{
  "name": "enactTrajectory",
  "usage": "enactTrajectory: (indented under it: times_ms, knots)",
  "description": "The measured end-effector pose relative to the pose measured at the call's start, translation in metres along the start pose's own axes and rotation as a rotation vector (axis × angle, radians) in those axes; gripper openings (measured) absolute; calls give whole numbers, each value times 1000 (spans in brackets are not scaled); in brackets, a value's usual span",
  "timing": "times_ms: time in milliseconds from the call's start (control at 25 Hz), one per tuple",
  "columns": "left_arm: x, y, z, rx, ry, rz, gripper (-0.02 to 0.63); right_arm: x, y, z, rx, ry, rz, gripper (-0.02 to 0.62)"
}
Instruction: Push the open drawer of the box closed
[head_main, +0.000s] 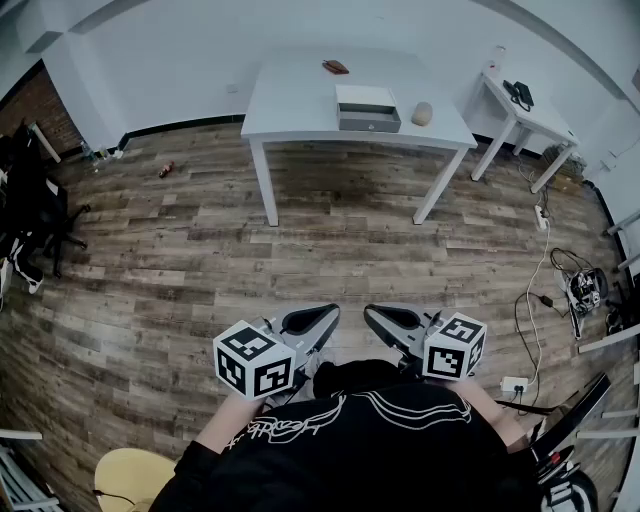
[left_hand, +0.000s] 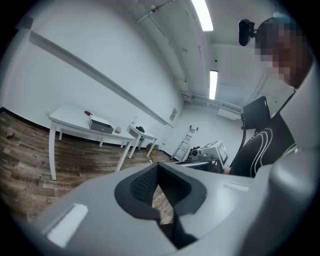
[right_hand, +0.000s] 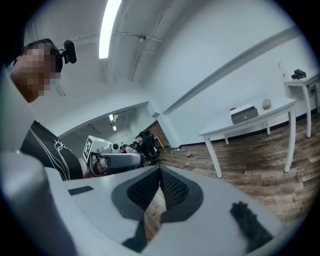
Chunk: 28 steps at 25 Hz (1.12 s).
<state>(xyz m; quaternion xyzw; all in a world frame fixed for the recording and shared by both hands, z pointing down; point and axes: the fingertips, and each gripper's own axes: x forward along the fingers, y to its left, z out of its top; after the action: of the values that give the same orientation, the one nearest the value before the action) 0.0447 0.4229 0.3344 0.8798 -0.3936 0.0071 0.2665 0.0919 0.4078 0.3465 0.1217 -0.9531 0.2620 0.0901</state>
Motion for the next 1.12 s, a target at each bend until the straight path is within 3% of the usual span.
enactTrajectory:
  times_ms: [240,520,720,880,1120]
  knots:
    - [28,29,10,-18,7,9,6,11,-40,10,22,7,-5,8]
    - [96,97,43,-40,53,11,6,42,-136,49,63,-9,-35,9]
    - [166,167,79,-79,71,39,6,68,-223,92,65,-11,-57,9]
    - [220,202,123,-54,71,30,6,79,-289,134,72,-32,-85,9]
    - [254,236,168,-7,44,38,6,92,-339,190,5,-88,-116,8]
